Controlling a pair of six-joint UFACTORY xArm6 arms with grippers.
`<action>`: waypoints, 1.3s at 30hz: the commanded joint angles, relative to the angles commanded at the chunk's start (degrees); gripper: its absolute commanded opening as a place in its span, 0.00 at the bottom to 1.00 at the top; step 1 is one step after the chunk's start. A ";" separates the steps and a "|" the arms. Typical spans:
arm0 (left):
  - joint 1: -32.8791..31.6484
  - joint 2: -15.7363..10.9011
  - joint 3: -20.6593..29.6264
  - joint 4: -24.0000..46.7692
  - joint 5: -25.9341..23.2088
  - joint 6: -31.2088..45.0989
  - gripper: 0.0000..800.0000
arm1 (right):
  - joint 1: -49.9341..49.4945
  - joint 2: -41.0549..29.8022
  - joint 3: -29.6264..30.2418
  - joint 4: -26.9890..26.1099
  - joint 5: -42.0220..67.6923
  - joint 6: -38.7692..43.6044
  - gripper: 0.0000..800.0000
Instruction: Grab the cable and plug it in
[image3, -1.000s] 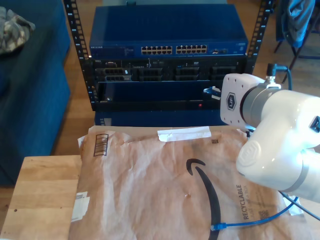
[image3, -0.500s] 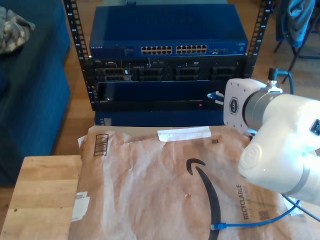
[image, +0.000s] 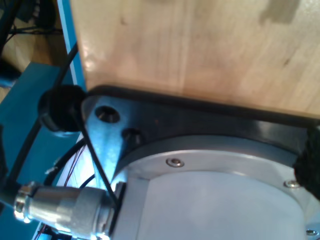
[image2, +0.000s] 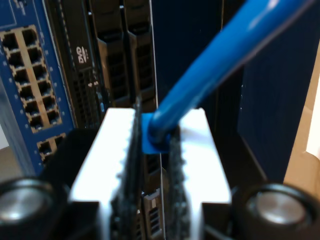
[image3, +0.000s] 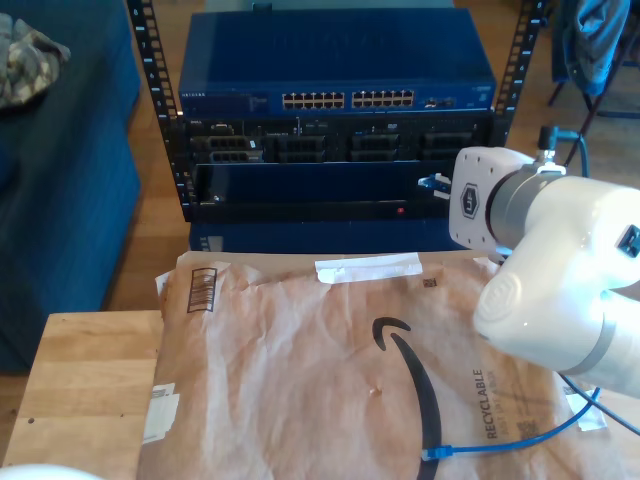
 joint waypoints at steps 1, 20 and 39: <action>0.00 -0.09 0.00 0.00 0.00 0.00 1.00 | 0.00 0.00 1.23 0.18 -0.18 0.09 0.00; 0.00 0.00 0.00 0.00 0.00 0.00 1.00 | 2.37 7.47 -10.55 0.70 0.70 0.44 0.00; 0.00 0.00 0.00 0.00 0.00 0.00 1.00 | 4.13 8.53 -10.64 -0.35 6.51 0.35 0.00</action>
